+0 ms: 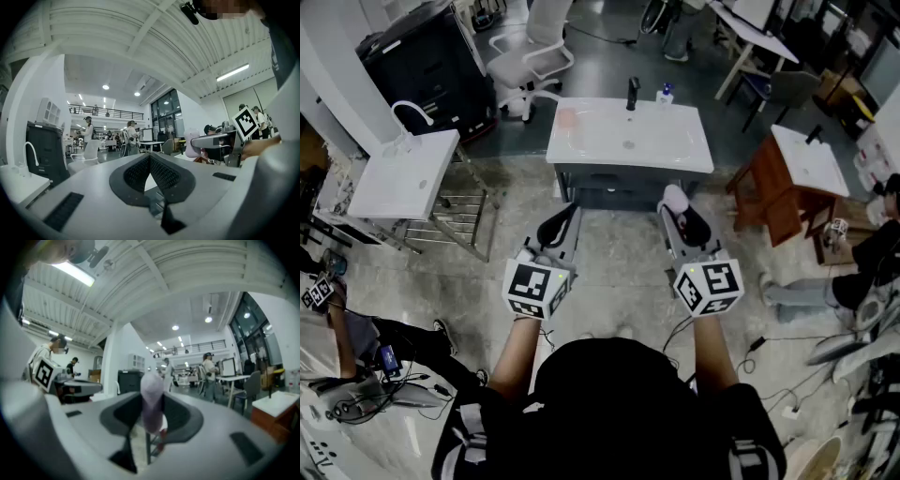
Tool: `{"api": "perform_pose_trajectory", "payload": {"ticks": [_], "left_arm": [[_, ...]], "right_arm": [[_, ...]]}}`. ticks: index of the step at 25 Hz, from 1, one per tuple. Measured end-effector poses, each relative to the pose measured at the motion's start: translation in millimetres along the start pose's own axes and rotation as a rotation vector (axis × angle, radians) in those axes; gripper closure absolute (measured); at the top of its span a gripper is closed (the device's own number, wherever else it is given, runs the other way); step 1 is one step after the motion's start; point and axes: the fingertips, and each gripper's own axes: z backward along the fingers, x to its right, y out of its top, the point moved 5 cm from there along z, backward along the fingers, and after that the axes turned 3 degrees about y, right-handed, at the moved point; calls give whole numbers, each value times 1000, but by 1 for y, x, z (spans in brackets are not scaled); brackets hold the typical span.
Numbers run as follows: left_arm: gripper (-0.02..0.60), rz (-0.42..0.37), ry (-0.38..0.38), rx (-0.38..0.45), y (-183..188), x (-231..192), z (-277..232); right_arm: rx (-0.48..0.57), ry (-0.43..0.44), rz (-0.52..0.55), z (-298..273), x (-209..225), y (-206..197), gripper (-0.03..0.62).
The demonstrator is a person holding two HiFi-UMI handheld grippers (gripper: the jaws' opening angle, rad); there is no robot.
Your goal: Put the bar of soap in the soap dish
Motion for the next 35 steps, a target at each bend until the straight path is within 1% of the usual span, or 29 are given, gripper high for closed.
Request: {"api": "perform_pose_trajectory", "payload": {"ticks": [7,12,18,27,32,35], "left_arm": [[557,0,-8,6,1,3,-10],[557,0,-5,-9,-4,1,-17],[557,3,13,-29,-12,7,-26],[557,-10,58,-52,-25,28,-47],[557,-6,84,-75,-34,36,-53],[557,-11,95,-86,-37,40,-59]], "right_arm": [[3,-2,-12,-6,8,-2,430],[6,3,-23,-12,13,-5,430],[3,22,-33,-12,25,-12,430],[-1,63,-54,-14,61,-27,431],[-17,88,-7,-18,70,-32,431],[-20,100,-8,-20,76,-33,431]]}}
